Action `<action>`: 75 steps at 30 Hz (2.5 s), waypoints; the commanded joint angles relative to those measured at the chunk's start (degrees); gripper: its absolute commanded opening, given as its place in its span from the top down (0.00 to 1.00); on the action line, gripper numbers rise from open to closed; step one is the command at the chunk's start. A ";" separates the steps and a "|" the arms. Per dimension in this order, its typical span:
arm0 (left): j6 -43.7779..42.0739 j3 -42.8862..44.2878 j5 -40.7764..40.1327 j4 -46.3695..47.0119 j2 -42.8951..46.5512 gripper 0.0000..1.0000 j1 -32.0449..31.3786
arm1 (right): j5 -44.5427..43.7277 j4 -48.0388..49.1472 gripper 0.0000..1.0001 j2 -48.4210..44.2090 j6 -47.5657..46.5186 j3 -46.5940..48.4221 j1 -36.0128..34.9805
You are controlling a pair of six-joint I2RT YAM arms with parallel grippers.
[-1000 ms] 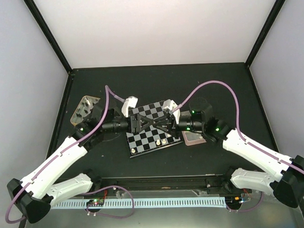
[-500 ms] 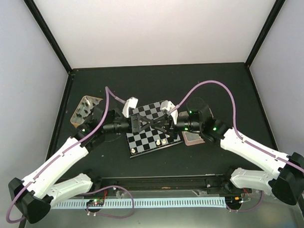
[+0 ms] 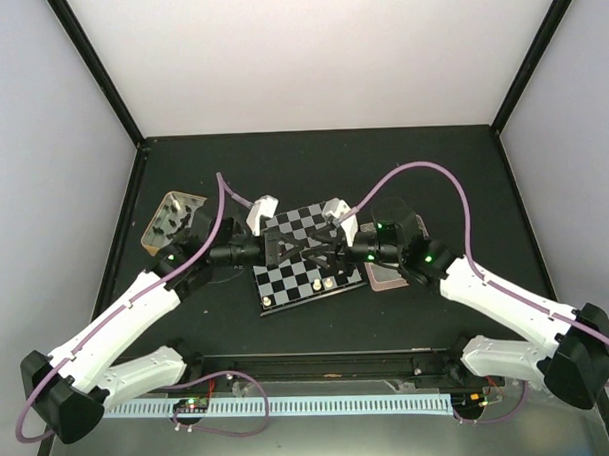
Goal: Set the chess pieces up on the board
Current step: Place the chess piece on the chessboard.
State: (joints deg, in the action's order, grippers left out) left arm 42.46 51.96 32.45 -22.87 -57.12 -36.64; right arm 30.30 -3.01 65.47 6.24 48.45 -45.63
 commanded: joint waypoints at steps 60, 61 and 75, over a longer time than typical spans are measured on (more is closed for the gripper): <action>-3.75 -11.45 -40.32 -9.36 -19.88 0.84 -15.43 | -45.51 -11.39 0.37 -5.26 28.13 -7.93 0.65; -3.78 -11.30 -40.28 -9.59 -19.67 0.83 -15.39 | -45.54 -11.42 0.38 -5.19 28.06 -7.93 0.63; -6.18 -2.94 -45.07 -14.15 -12.77 0.58 -15.26 | -50.36 -14.40 0.37 -7.34 31.26 -7.84 1.39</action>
State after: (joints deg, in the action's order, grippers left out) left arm 37.69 44.75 -8.82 -35.24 -72.64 -51.53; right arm -15.14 -16.01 59.75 35.05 40.56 -45.15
